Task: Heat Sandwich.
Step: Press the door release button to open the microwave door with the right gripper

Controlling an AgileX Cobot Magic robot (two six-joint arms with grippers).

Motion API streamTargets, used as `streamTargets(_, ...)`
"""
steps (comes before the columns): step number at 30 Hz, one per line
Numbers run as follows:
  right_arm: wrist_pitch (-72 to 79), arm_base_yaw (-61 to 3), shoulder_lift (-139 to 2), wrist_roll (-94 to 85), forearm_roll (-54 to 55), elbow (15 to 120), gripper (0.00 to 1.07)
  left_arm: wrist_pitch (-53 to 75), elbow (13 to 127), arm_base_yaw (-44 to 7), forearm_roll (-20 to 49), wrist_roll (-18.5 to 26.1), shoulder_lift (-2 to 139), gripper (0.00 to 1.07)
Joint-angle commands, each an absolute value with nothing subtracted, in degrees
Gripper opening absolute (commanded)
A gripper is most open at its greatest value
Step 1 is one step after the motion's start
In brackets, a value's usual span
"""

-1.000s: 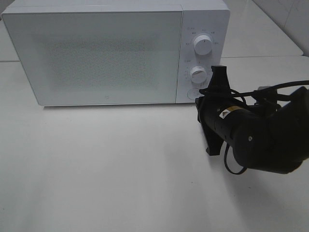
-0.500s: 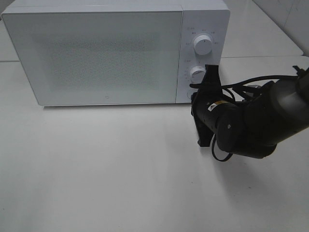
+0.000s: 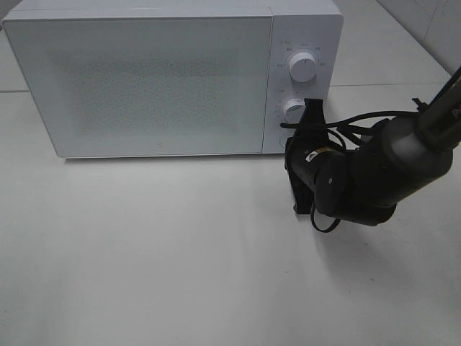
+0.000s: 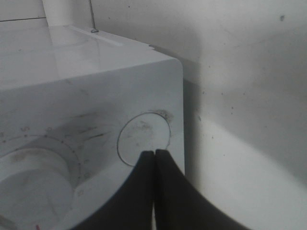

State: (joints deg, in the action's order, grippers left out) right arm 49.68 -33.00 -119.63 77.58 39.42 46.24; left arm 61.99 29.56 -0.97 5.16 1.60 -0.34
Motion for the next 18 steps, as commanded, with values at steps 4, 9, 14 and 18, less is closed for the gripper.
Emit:
streamTargets(4,49.79,-32.49,-121.7,77.69,38.45,48.59,0.0,61.25,29.39,-0.92,5.67,1.66,-0.69,0.97)
streamTargets(9,50.71,-32.03,-123.3,77.64,38.96,49.79,0.0,61.25,29.39,-0.92,5.67,1.66,-0.69,0.97)
streamTargets(14,53.29,-32.03,-123.36,76.95,39.88,50.42,0.0,61.25,29.39,-0.92,5.67,1.66,-0.69,0.97)
streamTargets(18,54.32,-32.03,-123.36,76.95,39.88,50.42,0.0,61.25,29.39,-0.92,5.67,1.66,-0.69,0.97)
